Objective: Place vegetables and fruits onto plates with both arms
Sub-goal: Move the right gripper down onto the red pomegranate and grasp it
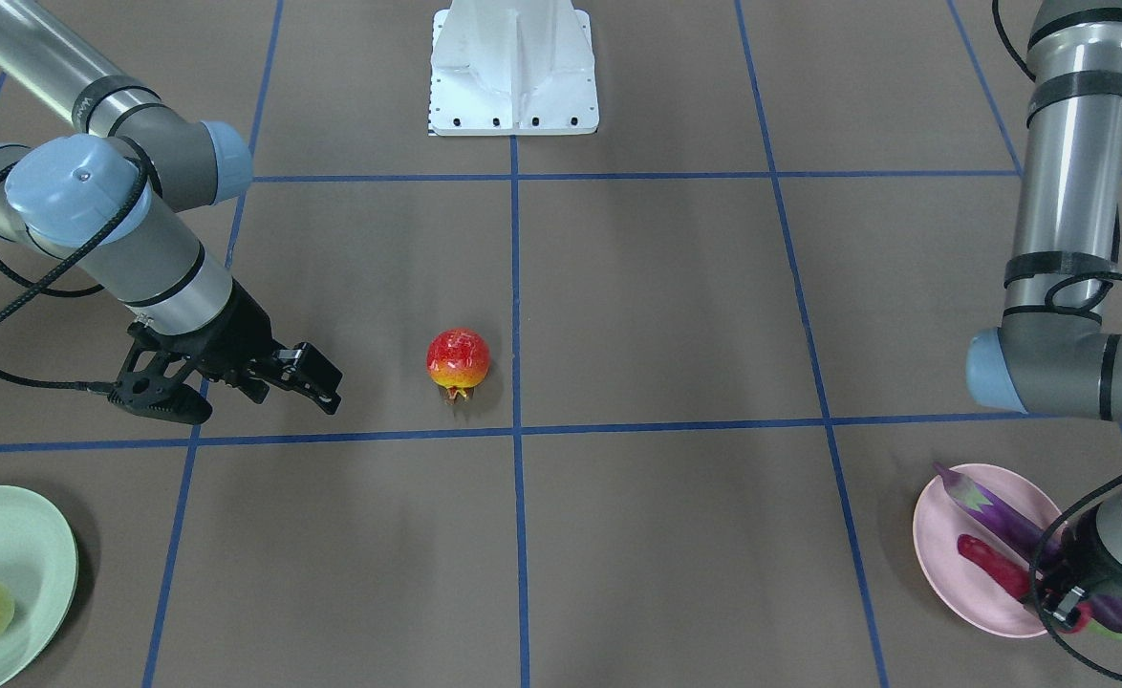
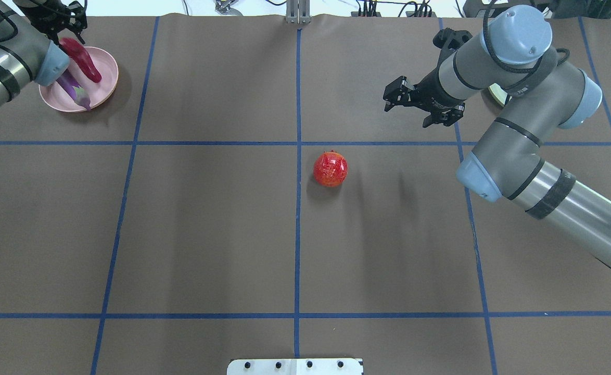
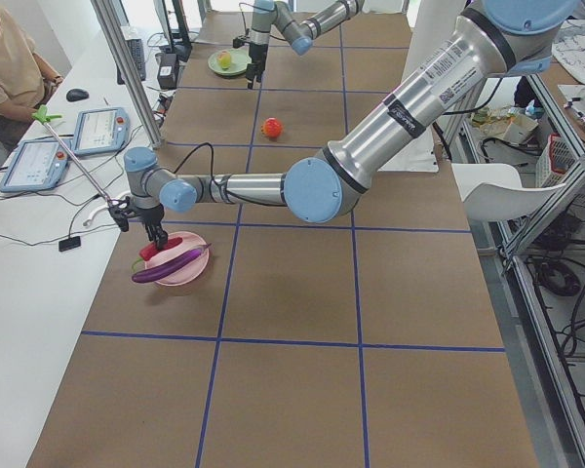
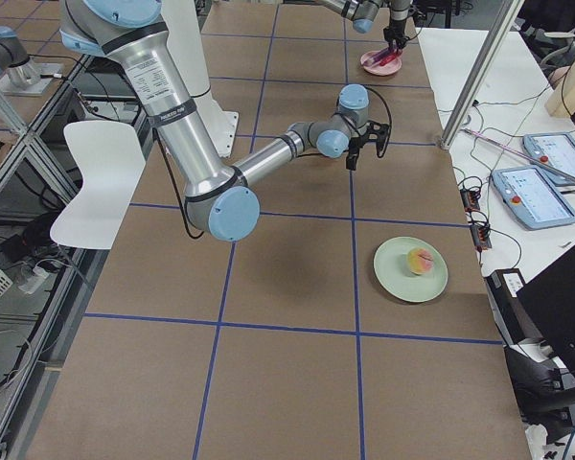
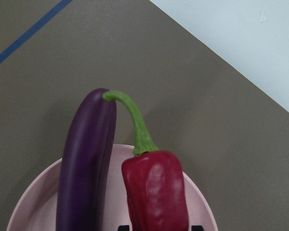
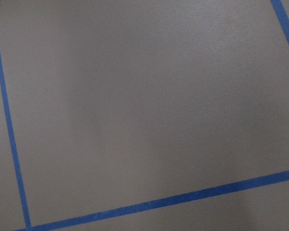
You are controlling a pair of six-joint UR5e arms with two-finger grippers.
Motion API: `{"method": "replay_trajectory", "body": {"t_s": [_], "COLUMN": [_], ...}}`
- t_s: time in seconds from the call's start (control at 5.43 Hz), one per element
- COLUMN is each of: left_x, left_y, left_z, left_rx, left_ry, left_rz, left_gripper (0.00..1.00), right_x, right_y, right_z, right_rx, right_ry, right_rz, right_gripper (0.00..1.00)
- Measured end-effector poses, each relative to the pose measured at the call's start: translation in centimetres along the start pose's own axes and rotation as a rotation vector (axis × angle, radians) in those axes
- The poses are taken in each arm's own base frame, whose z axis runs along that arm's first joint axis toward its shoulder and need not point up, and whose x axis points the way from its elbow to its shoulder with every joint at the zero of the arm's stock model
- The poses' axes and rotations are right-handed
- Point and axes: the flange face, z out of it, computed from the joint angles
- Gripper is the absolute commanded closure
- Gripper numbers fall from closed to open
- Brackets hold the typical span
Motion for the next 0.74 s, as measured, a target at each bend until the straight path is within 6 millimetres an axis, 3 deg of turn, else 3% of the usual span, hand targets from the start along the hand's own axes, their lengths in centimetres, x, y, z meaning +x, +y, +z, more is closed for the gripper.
{"method": "replay_trajectory", "body": {"t_s": [0.18,0.55,0.74], "left_x": [0.4,2.6,3.2], "left_y": [0.3,2.8,3.8], "left_z": [-0.7,-4.7,-6.1], "left_rx": [0.002,-0.073,-0.089], "left_ry": [0.016,0.058,0.06], "left_rz": [0.009,0.016,-0.001], "left_gripper": [0.0,0.0,0.0], "right_x": [-1.6,-6.4,-7.9], "right_y": [2.5,9.9,11.7], "right_z": [-0.3,2.0,3.1], "right_rx": [-0.014,0.0,0.014], "right_ry": [-0.027,-0.061,-0.064], "right_rz": [0.035,0.088,0.102], "right_gripper": [0.0,0.0,0.0]}}
